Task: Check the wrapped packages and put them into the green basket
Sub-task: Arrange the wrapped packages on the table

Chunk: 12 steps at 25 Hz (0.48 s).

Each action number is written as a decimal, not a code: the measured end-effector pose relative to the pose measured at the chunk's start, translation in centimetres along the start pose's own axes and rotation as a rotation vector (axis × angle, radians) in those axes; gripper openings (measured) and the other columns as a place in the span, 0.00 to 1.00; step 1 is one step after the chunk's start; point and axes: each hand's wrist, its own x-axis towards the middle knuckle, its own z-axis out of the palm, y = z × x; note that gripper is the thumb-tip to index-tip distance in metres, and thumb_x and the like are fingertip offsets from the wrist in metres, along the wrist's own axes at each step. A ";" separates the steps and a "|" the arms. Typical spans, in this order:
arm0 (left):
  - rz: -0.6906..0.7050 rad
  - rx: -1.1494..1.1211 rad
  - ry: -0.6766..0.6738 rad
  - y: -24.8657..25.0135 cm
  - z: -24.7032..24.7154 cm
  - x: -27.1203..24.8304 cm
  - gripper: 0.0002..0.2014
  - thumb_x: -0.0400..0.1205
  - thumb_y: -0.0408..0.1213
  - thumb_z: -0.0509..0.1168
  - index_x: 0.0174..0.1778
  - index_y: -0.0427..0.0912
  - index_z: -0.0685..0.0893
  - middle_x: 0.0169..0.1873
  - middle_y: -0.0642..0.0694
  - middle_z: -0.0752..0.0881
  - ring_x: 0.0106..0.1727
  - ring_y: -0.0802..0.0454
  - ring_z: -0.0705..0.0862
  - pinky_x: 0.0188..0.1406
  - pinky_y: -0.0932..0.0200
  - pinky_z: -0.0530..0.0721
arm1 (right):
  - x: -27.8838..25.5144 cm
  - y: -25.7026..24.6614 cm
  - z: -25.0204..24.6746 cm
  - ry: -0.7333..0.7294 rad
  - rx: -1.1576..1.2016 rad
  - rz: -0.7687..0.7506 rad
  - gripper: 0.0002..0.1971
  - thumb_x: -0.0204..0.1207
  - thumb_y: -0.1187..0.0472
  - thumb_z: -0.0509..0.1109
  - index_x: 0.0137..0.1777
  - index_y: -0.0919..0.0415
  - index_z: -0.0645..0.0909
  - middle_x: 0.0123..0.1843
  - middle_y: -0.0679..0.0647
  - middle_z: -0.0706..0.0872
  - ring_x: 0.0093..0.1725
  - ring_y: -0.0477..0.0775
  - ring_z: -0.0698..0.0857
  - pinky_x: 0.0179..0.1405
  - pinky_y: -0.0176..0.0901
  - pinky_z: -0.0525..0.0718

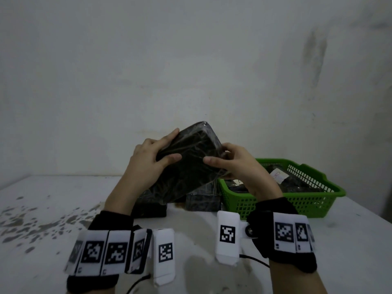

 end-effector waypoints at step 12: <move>-0.223 -0.487 0.136 1.3 0.2 -0.3 0.28 0.72 0.50 0.69 0.64 0.44 0.67 0.50 0.50 0.82 0.43 0.58 0.89 0.50 0.51 0.88 | 0.6 0.2 -0.2 0.068 0.409 0.102 0.12 0.79 0.54 0.64 0.53 0.63 0.80 0.50 0.56 0.87 0.50 0.54 0.86 0.47 0.49 0.86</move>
